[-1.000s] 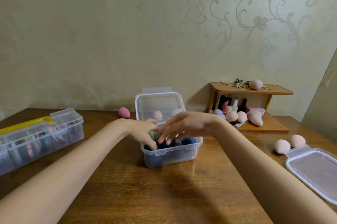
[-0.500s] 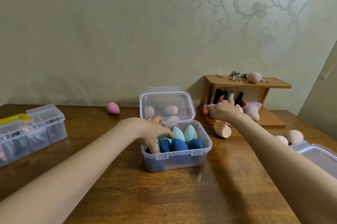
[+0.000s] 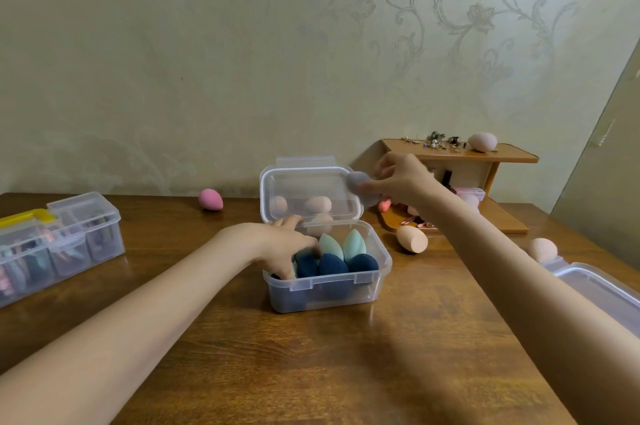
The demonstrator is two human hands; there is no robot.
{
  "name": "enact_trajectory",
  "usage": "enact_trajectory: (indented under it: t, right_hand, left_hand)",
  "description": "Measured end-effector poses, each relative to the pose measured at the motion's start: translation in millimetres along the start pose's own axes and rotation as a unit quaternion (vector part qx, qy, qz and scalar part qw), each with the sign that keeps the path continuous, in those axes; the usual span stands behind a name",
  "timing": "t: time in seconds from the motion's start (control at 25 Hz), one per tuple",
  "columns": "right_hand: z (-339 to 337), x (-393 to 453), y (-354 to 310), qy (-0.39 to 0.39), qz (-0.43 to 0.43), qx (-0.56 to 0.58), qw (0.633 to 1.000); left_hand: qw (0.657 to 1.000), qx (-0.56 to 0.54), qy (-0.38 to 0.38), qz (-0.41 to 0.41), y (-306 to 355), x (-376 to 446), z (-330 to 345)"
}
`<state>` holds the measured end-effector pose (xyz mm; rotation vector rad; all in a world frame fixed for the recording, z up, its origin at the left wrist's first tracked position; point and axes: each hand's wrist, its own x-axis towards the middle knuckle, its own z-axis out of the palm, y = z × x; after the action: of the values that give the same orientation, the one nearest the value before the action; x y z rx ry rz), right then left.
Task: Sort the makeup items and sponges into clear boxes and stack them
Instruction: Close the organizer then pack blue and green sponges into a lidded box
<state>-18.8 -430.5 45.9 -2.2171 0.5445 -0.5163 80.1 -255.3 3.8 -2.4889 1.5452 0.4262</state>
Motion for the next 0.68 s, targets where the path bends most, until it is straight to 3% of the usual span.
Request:
enact_trajectory:
  t: [0.12, 0.24, 0.44, 0.6, 0.68]
  right_hand:
    - [6, -27, -17, -0.265, 0.048, 0.142, 0.953]
    - [30, -34, -12, -0.411, 0.056, 0.150, 0.897]
    - [54, -16, -3, -0.517, 0.092, 0.071, 0.848]
    - [51, -3, -5, -0.510, 0.127, 0.059, 0.849]
    - [55, -1, -9, -0.497, 0.112, -0.041, 0.859]
  left_hand:
    - [1.000, -0.027, 0.000, 0.011, -1, -4, 1]
    - [0.998, -0.054, 0.007, -0.014, -2, -8, 0]
    - [1.000, -0.023, 0.010, -0.001, -1, -9, 1]
    - [0.999, -0.018, -0.030, 0.021, -4, -12, -7]
    - [0.999, -0.014, -0.033, 0.022, -5, -13, -8]
